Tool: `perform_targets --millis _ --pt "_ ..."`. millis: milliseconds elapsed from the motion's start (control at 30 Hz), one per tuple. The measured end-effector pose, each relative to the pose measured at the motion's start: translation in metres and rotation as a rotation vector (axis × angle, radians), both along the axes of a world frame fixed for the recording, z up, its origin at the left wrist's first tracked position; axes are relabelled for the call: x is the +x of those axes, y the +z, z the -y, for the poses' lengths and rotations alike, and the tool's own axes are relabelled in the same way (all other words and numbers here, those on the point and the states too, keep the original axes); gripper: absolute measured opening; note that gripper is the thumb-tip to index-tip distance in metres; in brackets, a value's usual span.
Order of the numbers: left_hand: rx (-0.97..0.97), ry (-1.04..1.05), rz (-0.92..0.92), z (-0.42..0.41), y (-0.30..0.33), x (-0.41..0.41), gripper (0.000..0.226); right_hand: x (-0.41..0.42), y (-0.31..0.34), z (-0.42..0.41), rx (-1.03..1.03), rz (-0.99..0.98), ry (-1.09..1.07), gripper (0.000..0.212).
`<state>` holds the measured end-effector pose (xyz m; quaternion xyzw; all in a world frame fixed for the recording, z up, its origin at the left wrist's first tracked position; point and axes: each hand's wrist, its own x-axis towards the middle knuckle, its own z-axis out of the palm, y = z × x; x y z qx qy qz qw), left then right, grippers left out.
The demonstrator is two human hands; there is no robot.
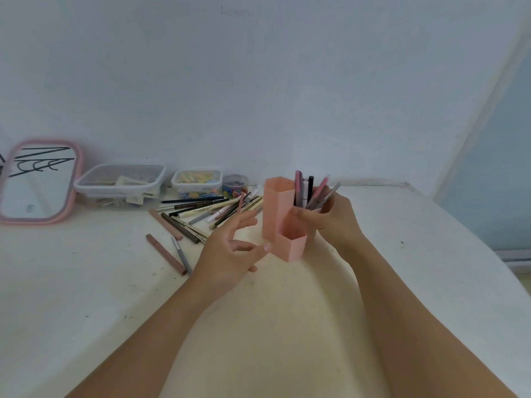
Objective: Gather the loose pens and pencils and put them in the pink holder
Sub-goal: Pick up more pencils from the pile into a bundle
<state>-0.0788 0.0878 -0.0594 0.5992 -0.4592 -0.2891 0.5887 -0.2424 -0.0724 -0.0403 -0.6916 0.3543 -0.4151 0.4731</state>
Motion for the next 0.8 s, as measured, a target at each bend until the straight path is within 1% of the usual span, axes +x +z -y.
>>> perform_targets --millis 67,133,200,267,300,367,400,433,467,500,533,567,600,633,667,700,733,800 --pt "-0.033 0.063 0.012 0.001 0.0 0.004 0.048 -0.002 -0.001 0.006 -0.019 0.001 -0.088 0.031" --pt "-0.083 0.147 0.01 0.001 0.0 0.011 0.03 -0.005 -0.001 0.01 -0.004 0.063 -0.109 0.026" --pt "-0.115 0.241 0.008 0.001 0.0 0.02 0.02 -0.006 -0.005 0.017 0.017 0.08 -0.122 0.027" --pt "-0.126 0.314 0.012 0.001 -0.001 0.028 0.015 -0.007 -0.009 0.023 0.076 0.068 -0.115 0.037" --pt "-0.131 0.341 0.018 0.001 -0.001 0.033 0.013 -0.007 -0.012 0.024 0.109 0.078 -0.11 0.047" --pt "-0.139 0.391 0.036 0.0 -0.001 0.04 0.012 -0.006 -0.012 0.024 0.127 0.13 -0.218 0.076" --pt "-0.142 0.416 0.039 0.0 -0.002 0.042 0.011 -0.007 -0.006 0.017 0.097 0.192 -0.327 0.082" --pt "-0.143 0.44 0.041 -0.001 -0.001 0.044 0.009 -0.007 0.001 0.009 0.018 0.263 -0.446 0.076" --pt "-0.143 0.465 0.044 -0.001 -0.002 0.047 0.008 -0.005 0.009 -0.004 -0.106 0.327 -0.547 0.063" --pt "-0.139 0.482 0.058 -0.001 -0.002 0.048 0.008 0.0 0.014 -0.019 -0.25 0.356 -0.592 0.046" --pt "-0.132 0.493 0.081 0.0 -0.002 0.05 0.007 0.009 0.019 -0.037 -0.367 0.332 -0.555 0.031" --pt "-0.125 0.499 0.108 0.001 -0.004 0.051 0.007 0.021 0.016 -0.051 -0.453 0.26 -0.441 0.02" --pt "-0.12 0.502 0.135 0.001 -0.005 0.053 0.007 0.035 0.009 -0.064 -0.502 0.133 -0.279 0.015" --pt "-0.116 0.501 0.169 0.0 -0.006 0.054 0.007 0.049 -0.003 -0.072 -0.519 -0.043 -0.128 0.018" --pt "-0.106 0.499 0.216 -0.001 -0.007 0.055 0.007 0.063 -0.017 -0.077 -0.513 -0.233 -0.026 0.024" --pt "-0.093 0.495 0.26 -0.003 -0.008 0.056 0.007 0.074 -0.03 -0.077 -0.495 -0.39 0.021 0.031" --pt "-0.084 0.494 0.286 -0.004 -0.008 0.057 0.007 0.081 -0.036 -0.074 -0.47 -0.504 0.025 0.038" --pt "-0.075 0.505 0.298 -0.007 -0.009 0.06 0.007 0.091 -0.038 -0.066 -0.447 -0.618 0.008 0.044"
